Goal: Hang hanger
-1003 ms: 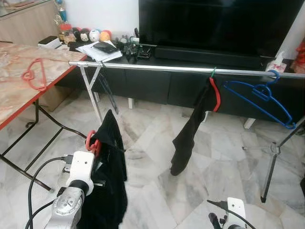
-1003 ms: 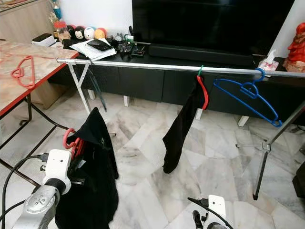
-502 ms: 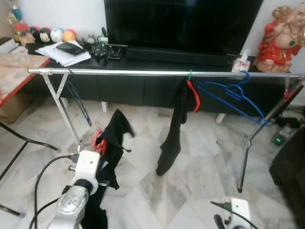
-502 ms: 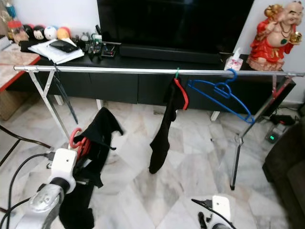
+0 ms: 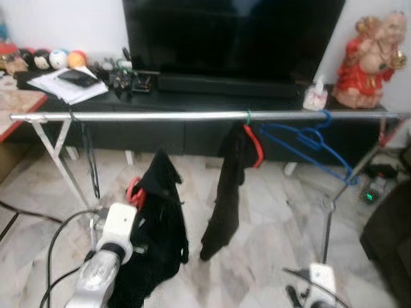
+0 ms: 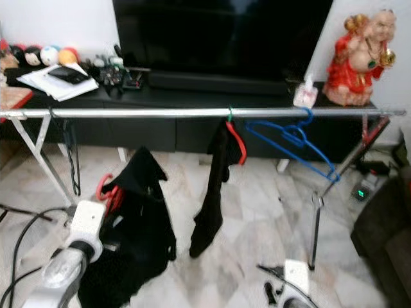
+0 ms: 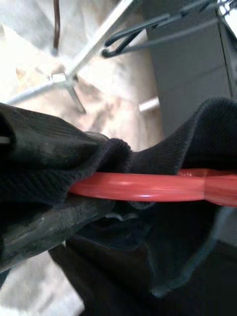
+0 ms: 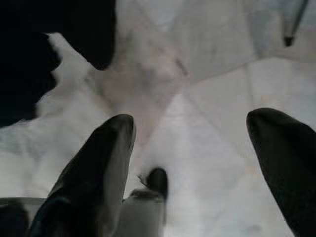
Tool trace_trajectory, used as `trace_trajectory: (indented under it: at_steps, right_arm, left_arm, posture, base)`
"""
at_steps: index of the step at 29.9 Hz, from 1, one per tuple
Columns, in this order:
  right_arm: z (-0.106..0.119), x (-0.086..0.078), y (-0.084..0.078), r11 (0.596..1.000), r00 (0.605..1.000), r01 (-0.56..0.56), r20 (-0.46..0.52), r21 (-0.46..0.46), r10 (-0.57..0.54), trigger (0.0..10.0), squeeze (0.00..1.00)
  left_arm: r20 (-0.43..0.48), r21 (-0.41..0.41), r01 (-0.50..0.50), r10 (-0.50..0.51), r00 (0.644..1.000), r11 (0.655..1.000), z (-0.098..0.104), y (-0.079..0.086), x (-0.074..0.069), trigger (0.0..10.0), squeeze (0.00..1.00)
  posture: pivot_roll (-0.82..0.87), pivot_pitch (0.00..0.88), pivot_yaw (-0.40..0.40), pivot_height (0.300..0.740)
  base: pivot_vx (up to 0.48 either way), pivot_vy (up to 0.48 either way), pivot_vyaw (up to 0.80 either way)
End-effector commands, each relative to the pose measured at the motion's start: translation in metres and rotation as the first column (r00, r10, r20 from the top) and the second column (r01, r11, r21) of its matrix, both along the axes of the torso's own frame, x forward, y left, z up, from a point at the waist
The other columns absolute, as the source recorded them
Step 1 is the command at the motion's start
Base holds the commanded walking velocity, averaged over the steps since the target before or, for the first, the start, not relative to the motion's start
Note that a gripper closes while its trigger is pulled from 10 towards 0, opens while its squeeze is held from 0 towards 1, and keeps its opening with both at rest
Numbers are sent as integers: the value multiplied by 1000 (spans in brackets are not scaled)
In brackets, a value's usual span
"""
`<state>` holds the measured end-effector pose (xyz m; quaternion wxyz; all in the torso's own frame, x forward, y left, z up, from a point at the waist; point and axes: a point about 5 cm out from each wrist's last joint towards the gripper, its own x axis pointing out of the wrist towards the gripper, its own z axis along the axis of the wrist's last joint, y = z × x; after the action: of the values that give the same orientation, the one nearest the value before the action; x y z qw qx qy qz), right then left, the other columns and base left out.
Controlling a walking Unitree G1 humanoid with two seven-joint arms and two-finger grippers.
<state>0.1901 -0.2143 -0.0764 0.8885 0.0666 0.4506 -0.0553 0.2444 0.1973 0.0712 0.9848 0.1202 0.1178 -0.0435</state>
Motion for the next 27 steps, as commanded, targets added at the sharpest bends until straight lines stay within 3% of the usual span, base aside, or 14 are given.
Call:
trace_trajectory:
  at_steps: [1,27]
  right_arm:
    - [0,-7,-13,1000,1000,19,-18,-25,-19,10000,0]
    - [0,-6,-15,1000,1000,1,-19,-24,-1,10000,0]
  left_arm:
    - [54,-12,18,-17,998,1000,9,-8,5,10000,0]
    - [94,-23,-36,38,995,999,9,-5,6,10000,0]
  posture:
    - [30,0,-59,740]
    - [20,0,-72,740]
  base:
    - [300,0,0]
    - [302,0,0]
